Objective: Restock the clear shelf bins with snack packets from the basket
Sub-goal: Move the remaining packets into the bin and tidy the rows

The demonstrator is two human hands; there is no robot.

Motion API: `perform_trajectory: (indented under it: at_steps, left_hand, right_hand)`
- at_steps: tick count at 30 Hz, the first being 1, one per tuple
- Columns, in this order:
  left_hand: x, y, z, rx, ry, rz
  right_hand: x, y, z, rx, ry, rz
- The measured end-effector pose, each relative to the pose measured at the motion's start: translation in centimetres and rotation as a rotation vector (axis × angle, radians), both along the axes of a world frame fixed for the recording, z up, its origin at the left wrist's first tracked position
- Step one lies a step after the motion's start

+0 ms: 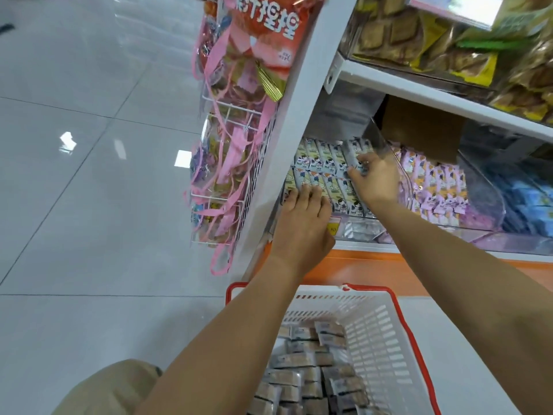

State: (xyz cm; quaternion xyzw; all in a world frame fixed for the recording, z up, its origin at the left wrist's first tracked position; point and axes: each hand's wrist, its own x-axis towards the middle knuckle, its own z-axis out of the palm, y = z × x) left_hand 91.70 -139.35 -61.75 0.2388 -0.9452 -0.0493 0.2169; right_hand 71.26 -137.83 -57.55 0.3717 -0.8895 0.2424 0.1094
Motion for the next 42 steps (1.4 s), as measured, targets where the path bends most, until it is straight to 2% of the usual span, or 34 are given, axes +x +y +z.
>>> perform_trajectory:
  at_steps: [7,16,19,22,25,31,33,37,42]
  left_hand:
    - [0.0,0.0,0.1,-0.010,-0.041,0.004]
    - [0.4,0.3,0.1,-0.073,-0.090,0.029]
    - [0.8,1.3,-0.2,-0.173,-0.062,0.016]
    - [1.2,3.4,-2.0,-0.286,-0.001,-0.144]
    - [1.3,5.3,-5.5,-0.295,-0.083,-0.321]
    - [2.2,6.3,-11.9,-0.068,-0.559,-0.217]
    - [2.6,6.3,-13.4,-0.020,-0.660,-0.169]
    - [2.9,6.5,-16.1,0.041,-0.685,-0.096]
    - [3.2,6.9,-18.6,-0.015,-0.554,-0.084]
  right_hand:
    - [1.0,1.0,0.8,0.040,-0.036,0.036]
    - [4.5,7.4,0.9,-0.238,-0.049,0.304]
    - [5.7,10.7,0.0,-0.289,-0.045,0.380]
    - [6.2,13.9,-2.5,-0.309,-0.094,0.416]
    - [6.3,16.9,-6.5,-0.235,-0.155,0.348]
    - [6.4,21.7,-15.4,-0.037,-0.280,0.222]
    - [6.5,22.9,-18.2,0.053,-0.336,0.179]
    - [6.2,23.9,-23.5,0.249,-0.442,0.100]
    - [5.6,24.2,-29.6,0.456,-0.536,0.037]
